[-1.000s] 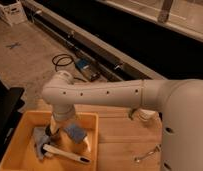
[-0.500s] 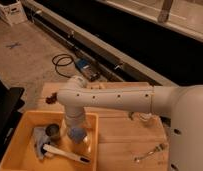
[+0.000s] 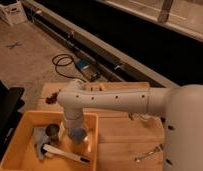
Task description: Place sponge in paper cup
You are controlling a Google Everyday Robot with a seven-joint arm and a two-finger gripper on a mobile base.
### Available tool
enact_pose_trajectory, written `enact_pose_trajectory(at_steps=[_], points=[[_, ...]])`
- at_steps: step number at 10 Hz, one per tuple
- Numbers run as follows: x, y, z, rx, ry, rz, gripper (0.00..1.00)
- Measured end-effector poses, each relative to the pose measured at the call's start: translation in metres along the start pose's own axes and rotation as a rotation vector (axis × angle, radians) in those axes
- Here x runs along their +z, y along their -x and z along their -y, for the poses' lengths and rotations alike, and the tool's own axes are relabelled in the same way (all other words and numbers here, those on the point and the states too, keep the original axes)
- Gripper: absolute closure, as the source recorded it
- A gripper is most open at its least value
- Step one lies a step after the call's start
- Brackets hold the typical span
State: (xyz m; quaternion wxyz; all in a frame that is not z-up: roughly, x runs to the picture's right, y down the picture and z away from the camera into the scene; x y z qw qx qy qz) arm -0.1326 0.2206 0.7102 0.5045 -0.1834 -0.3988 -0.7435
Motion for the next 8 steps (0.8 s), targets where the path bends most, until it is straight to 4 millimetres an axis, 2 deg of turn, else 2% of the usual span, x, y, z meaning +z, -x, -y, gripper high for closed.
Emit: enact_pose_trajectory(at_steps=[2, 5, 7, 8], points=[[0.007, -0.001, 0.001, -0.002, -0.027, 0.011, 0.5], [0.01, -0.001, 0.002, -0.003, -0.03, 0.011, 0.78], [0.0, -0.001, 0.001, -0.003, -0.023, -0.019, 0.96], [-0.011, -0.001, 0.0, 0.0, -0.017, -0.041, 1.0]])
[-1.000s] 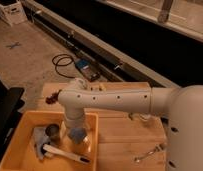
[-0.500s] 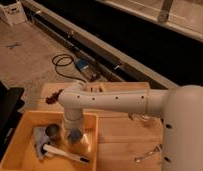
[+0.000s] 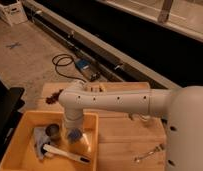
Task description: Place sponge in paper cup
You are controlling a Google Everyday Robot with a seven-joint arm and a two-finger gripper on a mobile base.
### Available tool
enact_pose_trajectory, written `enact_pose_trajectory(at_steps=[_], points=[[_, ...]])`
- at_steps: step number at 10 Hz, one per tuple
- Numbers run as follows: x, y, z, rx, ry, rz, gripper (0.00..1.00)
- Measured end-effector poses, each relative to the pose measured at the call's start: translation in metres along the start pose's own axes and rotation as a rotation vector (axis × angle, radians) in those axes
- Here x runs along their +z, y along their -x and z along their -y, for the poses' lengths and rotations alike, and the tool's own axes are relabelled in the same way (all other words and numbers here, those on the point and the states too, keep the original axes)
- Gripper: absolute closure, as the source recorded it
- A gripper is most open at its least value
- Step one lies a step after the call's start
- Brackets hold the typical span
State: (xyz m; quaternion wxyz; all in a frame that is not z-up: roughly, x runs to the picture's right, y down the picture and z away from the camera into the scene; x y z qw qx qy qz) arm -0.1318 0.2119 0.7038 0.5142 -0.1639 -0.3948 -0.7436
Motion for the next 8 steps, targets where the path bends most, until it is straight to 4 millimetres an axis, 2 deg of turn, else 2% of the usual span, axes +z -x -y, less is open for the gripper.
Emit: enact_pose_trajectory(at_steps=[1, 3, 5, 6, 8], points=[[-0.017, -0.001, 0.001, 0.001, 0.006, -0.029, 1.0], [-0.065, -0.005, 0.003, -0.004, 0.027, -0.092, 1.0], [-0.101, -0.01, -0.009, 0.014, 0.05, -0.133, 1.0], [-0.116, -0.01, -0.027, 0.044, 0.064, -0.151, 1.0], [-0.131, -0.004, -0.066, 0.112, 0.073, -0.167, 1.0]])
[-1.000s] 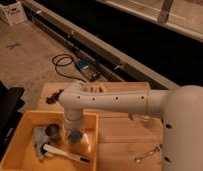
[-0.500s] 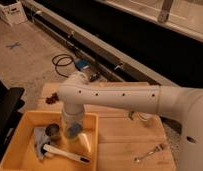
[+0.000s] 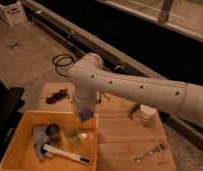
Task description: Place sponge in paper cup
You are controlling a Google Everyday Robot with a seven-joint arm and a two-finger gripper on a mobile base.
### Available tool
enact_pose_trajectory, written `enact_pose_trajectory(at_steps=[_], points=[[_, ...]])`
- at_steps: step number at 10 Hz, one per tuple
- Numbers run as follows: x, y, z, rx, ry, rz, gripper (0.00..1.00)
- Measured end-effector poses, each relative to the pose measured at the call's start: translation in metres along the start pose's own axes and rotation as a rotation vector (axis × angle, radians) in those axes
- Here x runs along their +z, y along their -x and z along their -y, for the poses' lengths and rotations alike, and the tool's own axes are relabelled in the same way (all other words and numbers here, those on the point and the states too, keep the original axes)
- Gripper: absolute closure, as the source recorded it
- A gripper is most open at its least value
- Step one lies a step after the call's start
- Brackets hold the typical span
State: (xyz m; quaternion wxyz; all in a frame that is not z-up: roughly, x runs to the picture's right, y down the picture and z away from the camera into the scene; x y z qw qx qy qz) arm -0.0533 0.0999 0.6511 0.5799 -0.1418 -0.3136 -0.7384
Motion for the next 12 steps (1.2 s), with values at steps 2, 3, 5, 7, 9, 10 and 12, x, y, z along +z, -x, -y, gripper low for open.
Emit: enact_pose_trajectory(at_steps=[2, 3, 5, 7, 9, 10, 12], points=[[-0.008, 0.007, -0.058, 0.117, 0.004, -0.003, 1.0], [-0.008, 0.012, -0.078, 0.163, 0.003, 0.003, 1.0], [-0.006, 0.017, -0.1, 0.219, -0.004, 0.006, 1.0], [-0.006, 0.016, -0.099, 0.216, -0.005, 0.006, 1.0], [-0.005, 0.017, -0.099, 0.218, -0.006, 0.007, 1.0], [-0.005, 0.016, -0.099, 0.216, -0.005, 0.007, 1.0], [-0.005, 0.011, -0.113, 0.285, 0.037, -0.013, 1.0]])
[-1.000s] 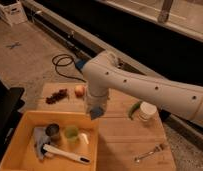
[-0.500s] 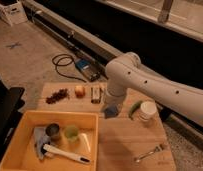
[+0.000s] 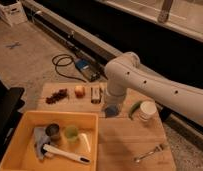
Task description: Place sponge in paper cup
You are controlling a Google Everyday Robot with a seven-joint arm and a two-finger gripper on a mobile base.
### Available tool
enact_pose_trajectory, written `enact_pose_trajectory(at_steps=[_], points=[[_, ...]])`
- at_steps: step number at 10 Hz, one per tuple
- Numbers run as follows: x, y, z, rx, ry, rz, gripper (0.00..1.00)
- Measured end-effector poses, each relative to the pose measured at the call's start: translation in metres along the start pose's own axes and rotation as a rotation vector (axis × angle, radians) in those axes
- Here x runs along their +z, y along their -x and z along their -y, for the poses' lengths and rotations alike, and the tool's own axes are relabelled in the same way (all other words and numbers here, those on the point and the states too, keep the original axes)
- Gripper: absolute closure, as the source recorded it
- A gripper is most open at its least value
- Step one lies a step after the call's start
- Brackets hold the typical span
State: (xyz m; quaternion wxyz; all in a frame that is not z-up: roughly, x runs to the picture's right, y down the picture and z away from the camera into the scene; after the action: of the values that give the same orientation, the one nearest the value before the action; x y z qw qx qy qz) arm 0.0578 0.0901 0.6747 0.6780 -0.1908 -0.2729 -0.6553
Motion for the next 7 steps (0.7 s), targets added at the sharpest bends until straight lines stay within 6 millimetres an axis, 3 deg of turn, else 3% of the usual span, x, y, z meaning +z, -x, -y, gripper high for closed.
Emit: enact_pose_trajectory(at_steps=[1, 6, 7], points=[[-0.001, -0.004, -0.012, 0.036, 0.021, -0.008, 1.0], [-0.009, -0.016, -0.136, 0.295, 0.089, -0.029, 1.0], [-0.01, -0.017, -0.145, 0.315, 0.091, -0.03, 1.0]])
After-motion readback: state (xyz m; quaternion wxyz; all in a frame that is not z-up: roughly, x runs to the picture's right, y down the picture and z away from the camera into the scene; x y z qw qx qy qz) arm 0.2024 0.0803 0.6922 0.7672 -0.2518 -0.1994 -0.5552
